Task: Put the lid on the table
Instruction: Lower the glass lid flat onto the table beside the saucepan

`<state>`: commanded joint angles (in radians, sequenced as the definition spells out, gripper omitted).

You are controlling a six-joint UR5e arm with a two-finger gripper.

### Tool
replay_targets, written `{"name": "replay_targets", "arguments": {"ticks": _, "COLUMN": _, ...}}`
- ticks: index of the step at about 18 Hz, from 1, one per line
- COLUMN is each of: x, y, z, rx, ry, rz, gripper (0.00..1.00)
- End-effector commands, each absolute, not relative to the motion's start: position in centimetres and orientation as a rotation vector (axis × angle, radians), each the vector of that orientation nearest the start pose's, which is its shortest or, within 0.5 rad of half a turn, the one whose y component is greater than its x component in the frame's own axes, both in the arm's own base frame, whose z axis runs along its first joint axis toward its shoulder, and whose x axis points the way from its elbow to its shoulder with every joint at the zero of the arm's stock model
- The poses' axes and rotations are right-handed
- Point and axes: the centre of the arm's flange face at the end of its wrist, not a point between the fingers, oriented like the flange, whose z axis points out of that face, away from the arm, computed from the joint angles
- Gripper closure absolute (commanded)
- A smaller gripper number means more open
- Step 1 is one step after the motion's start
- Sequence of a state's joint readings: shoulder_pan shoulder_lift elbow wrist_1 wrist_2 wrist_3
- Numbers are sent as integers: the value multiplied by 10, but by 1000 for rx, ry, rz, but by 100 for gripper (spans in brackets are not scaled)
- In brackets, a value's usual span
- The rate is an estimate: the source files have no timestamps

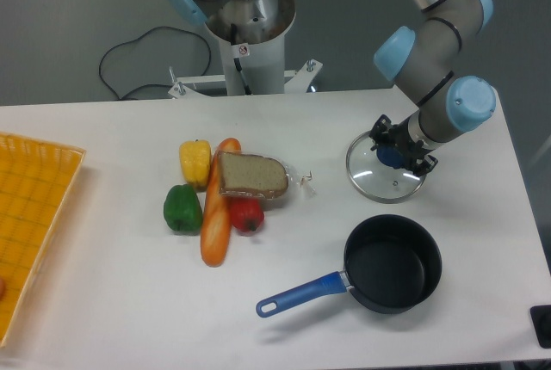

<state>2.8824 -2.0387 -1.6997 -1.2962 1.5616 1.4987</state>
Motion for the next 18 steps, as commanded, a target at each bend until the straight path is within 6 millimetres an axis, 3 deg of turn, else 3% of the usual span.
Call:
{"name": "replay_targets", "arguments": {"ticks": 13, "x": -526, "y": 278, "z": 193, "rx": -3133, "ry": 290, "rz": -511, "gripper": 26}}
{"name": "replay_targets", "arguments": {"ticks": 18, "x": -530, "y": 280, "z": 197, "rx": -3135, "ry": 285, "rz": -496, "gripper": 11}}
